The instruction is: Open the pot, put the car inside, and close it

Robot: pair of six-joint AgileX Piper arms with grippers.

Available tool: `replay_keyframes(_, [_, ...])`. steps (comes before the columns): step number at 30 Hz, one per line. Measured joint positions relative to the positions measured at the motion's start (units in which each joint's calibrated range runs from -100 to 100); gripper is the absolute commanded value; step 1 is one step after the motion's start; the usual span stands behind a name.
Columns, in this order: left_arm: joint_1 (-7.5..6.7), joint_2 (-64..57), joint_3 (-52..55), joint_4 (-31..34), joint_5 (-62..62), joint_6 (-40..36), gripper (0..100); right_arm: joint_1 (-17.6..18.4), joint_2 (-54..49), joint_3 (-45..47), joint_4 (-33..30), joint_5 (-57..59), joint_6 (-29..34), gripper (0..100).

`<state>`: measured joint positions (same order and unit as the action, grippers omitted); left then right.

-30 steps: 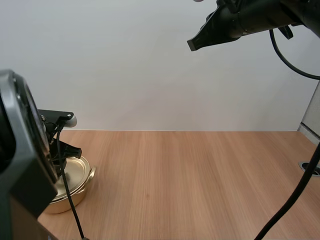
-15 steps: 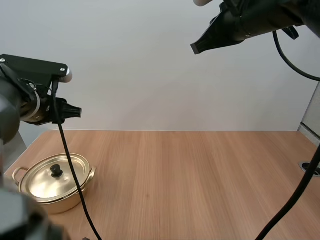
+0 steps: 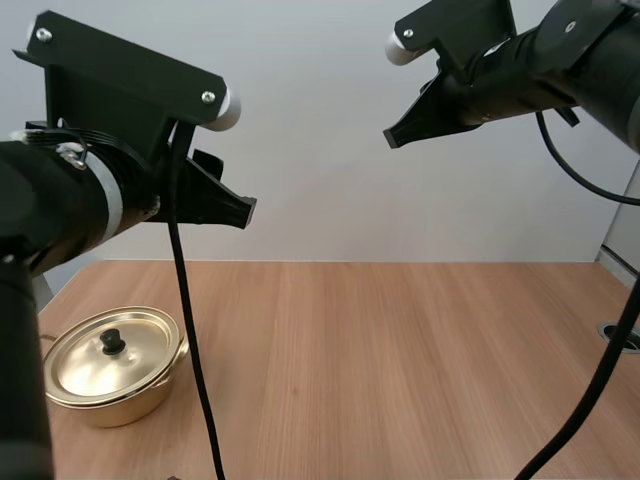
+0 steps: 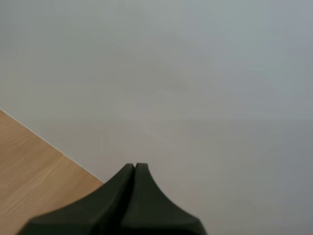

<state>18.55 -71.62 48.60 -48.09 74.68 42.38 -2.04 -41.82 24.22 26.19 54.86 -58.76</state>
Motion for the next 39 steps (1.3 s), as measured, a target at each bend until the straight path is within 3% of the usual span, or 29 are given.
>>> replay_keyframes(4, [0.09,-9.31,0.0,-8.36,-2.08,-3.79,77,0.0,-0.6,4.53,0.0,-9.79,-2.76,0])
replay_keyframes(9, [0.09,-16.68,0.0,-17.33,-13.42,-8.73,77,0.0,-2.98,8.43,-1.57,-20.66,-3.11,0])
replay_keyframes(13, [-1.61,-16.07,0.0,-20.81,-20.67,-9.51,77,0.0,-6.4,11.67,-1.13,-25.12,-2.84,0])
replay_keyframes(16, [-3.94,-12.99,0.14,-20.24,-25.79,-11.59,77,0.0,-9.54,14.49,-0.01,-24.93,-2.71,0])
replay_keyframes(21, [-9.71,-13.16,0.15,-13.02,-29.42,-18.85,77,-0.43,-17.82,20.52,1.82,-23.54,0.74,0])
replay_keyframes(26, [-15.04,-16.48,0.15,-4.8,-31.8,-26.04,77,-4.6,-26.88,26.64,2.53,-13.97,7.88,0])
replay_keyframes(29, [-17.36,-19.32,0.82,0.6,-32.91,-30.39,75,-6.32,-32.98,30.52,4.28,-11.61,9.84,0])
replay_keyframes(32, [-18.75,-22.82,3.69,5.85,-32.05,-35.39,60,-6.39,-39.05,33.55,5.22,-10.86,9.91,0])
replay_keyframes(36, [-19.99,-27.62,8.1,12.67,-27.93,-41.25,7,-6.39,-46.31,38.09,7.73,-9.58,9.95,0])
replay_keyframes(37, [-20.28,-28.2,9.16,14.57,-26.76,-42.81,0,-6.39,-47.4,39.01,7.74,-9.78,9.95,0])
replay_keyframes(39, [-20.56,-28.38,10.69,17.84,-23.22,-45.62,0,-6.39,-49.26,40.95,6.81,-9.78,9.6,0])
